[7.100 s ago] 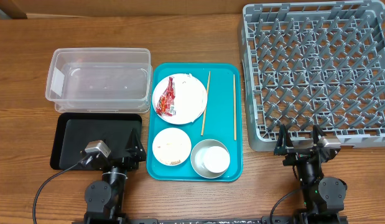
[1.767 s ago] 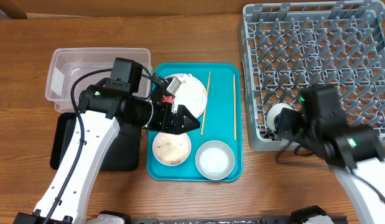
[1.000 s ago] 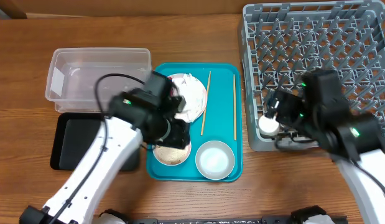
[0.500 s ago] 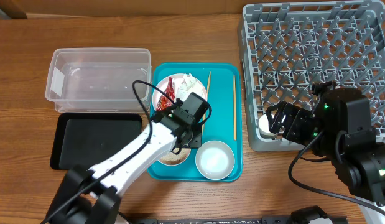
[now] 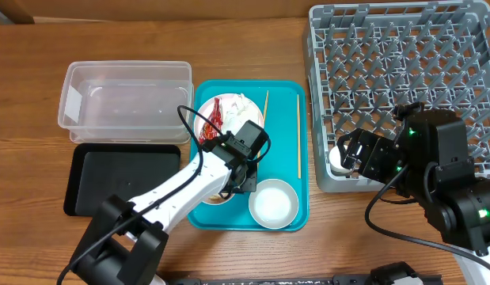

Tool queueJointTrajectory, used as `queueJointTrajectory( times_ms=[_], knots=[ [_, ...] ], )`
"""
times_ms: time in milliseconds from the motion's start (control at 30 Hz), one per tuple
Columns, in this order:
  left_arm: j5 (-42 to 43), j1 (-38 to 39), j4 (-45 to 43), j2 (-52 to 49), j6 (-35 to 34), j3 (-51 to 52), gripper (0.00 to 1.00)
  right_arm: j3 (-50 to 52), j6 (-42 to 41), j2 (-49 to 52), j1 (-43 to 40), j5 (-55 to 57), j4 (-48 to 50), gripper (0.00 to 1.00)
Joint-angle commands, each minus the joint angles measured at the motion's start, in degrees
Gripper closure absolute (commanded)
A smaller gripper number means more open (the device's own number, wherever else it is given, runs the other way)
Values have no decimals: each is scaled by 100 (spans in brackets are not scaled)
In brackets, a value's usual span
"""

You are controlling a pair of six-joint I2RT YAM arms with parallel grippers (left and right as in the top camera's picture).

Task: Sort waste into correct bins and load items into the dishwasher
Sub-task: 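Grasp the pink bowl of rice with the left gripper, then tip the rice from the pink bowl onto the black tray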

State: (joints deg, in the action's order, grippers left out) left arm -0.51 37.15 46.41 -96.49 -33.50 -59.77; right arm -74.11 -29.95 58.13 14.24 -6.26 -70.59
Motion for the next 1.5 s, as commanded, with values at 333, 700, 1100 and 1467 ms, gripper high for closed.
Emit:
queueJointTrajectory(
  times_ms=[333,700,1100,1467],
  knots=[
    [2293,-2011,876,1886,850,-466,96,-81,37,-20,-39,-24,17,5],
    [6492,-5949,1803,1040,3595,-348,96,-81,37,-20,-39,-24,17,5],
    [8371,-6832,3097,-979,5652,-348,96,-81,37,-20,-39,-26,9,5],
    [8159,-6870,3709,-953,7466,-389,96,-81,39,-20,-39,-24,-2,5]
  ],
)
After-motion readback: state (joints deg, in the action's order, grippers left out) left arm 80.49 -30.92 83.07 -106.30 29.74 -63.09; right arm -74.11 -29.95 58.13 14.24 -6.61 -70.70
